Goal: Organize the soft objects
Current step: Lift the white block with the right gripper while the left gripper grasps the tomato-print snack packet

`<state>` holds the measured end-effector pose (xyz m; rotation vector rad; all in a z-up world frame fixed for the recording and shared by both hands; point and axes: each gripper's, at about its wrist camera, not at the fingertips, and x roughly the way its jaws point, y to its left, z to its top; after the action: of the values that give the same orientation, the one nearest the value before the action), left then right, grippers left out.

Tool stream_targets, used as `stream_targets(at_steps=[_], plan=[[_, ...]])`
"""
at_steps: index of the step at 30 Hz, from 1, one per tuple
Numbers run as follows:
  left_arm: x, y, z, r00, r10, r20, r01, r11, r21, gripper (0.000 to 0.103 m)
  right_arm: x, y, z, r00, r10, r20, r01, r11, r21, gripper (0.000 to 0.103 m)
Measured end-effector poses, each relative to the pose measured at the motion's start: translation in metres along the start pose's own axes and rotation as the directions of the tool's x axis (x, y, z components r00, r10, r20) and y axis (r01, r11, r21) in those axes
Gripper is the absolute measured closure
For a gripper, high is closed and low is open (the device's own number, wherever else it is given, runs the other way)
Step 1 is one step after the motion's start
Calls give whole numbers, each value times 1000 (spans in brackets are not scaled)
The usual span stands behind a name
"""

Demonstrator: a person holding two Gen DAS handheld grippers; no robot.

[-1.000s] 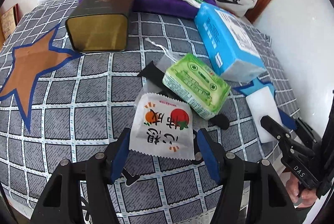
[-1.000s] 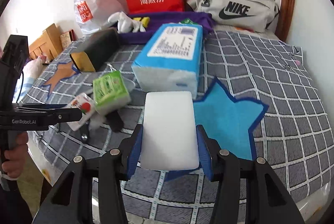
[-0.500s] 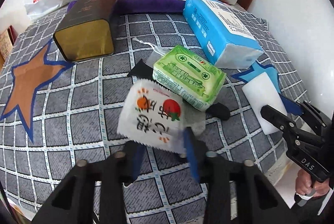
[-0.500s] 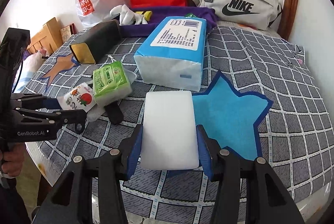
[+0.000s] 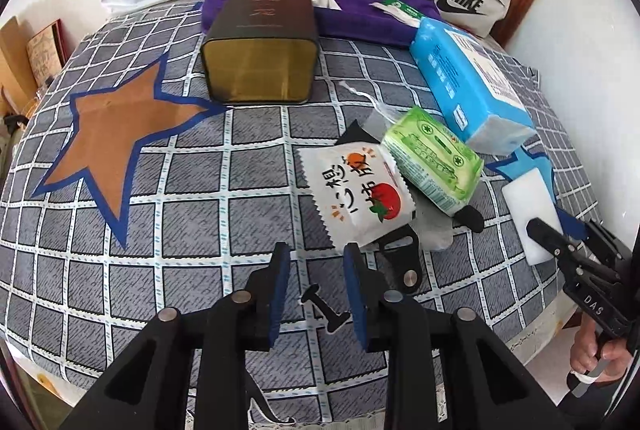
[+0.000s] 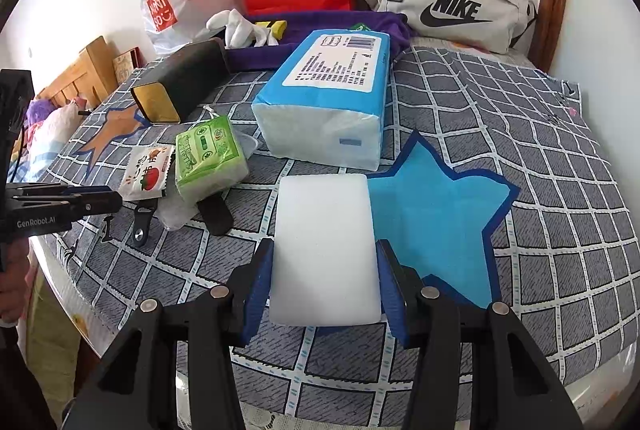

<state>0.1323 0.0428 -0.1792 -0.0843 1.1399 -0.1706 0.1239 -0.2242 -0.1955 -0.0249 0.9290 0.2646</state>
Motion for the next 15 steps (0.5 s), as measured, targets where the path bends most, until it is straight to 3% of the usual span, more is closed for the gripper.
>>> stream_targets(at_steps=[3, 6, 15], plan=[[0, -1, 5, 999, -31, 18, 32, 999, -12, 45, 2, 3, 0, 1000, -9, -6, 9, 1000, -9, 53], [1, -8, 11, 997, -58, 41, 59, 998, -12, 37, 4, 4, 0, 1000, -9, -9, 9, 1000, -10, 53], [34, -41, 33, 999, 35, -9, -35, 999, 1, 36, 5, -3, 2, 1000, 20, -3, -20, 1000, 9, 53]])
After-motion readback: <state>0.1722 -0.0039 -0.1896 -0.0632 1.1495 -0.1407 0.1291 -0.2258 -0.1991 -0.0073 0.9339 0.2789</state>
